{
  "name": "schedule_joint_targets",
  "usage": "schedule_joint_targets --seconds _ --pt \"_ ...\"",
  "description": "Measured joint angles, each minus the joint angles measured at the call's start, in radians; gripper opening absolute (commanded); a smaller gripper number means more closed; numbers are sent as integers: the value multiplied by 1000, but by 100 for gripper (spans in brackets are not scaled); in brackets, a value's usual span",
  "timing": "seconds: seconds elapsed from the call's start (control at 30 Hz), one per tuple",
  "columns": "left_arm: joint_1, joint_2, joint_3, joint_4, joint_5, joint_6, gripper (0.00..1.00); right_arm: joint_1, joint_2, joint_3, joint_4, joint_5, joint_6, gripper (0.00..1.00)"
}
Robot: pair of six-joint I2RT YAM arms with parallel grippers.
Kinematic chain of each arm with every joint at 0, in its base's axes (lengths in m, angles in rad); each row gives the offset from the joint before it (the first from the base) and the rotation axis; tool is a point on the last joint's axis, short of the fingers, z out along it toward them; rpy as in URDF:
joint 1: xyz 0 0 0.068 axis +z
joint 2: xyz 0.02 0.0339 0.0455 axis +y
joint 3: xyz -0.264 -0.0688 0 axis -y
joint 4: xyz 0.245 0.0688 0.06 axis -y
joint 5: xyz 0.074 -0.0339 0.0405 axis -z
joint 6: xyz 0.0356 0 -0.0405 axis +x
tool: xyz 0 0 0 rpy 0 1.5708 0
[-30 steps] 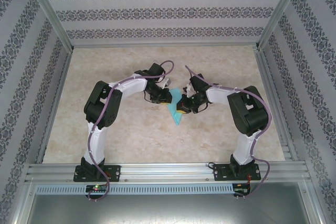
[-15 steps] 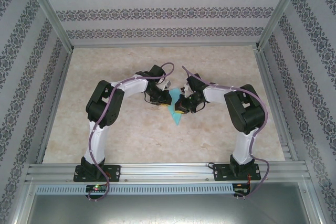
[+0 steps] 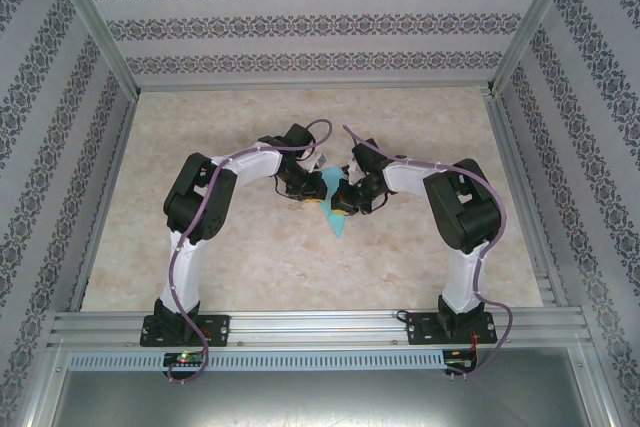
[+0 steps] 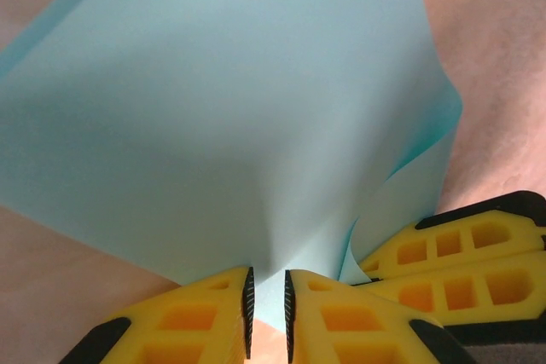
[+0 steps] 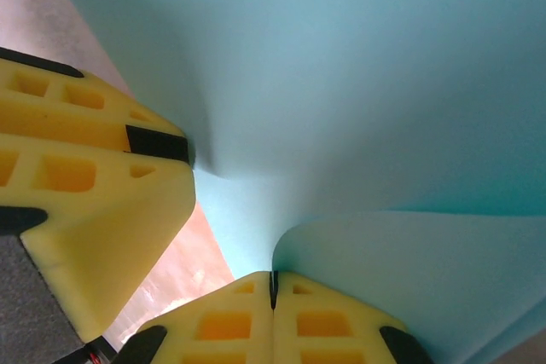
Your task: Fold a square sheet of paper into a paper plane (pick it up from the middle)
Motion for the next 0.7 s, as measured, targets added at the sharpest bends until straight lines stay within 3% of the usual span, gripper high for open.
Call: schedule_joint_targets --seconds 0.7 --pt "0 0 -1 0 0 5 21 0 -12 6 -18 53 0 5"
